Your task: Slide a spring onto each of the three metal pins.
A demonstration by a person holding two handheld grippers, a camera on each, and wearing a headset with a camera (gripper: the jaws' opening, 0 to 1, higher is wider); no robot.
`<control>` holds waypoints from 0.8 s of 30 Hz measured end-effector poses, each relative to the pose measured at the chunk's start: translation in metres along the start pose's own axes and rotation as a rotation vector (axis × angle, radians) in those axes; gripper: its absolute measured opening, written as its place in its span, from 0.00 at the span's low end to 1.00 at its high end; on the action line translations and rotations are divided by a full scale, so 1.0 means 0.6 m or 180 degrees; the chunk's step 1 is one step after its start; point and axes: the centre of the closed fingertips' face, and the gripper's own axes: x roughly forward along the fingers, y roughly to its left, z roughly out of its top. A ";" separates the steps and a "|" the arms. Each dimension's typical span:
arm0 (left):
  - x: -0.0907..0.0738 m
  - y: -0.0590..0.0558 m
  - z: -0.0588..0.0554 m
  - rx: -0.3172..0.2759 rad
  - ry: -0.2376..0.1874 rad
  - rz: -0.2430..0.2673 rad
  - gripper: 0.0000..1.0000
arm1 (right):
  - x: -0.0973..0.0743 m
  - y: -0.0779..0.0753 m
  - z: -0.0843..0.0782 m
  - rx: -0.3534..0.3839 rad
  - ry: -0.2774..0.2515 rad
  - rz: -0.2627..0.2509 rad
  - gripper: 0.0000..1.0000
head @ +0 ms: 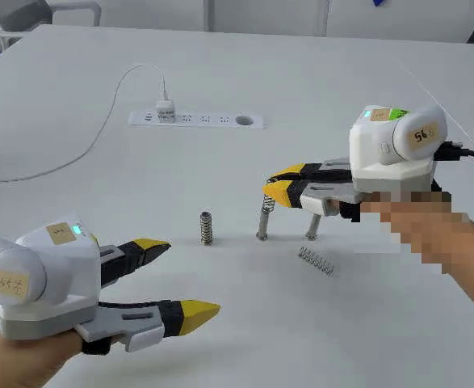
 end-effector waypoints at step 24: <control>-0.002 0.002 -0.006 -0.0035 0.0017 0.0009 0.67 | 0.020 -0.004 -0.032 0.0112 0.0071 -0.0031 0.12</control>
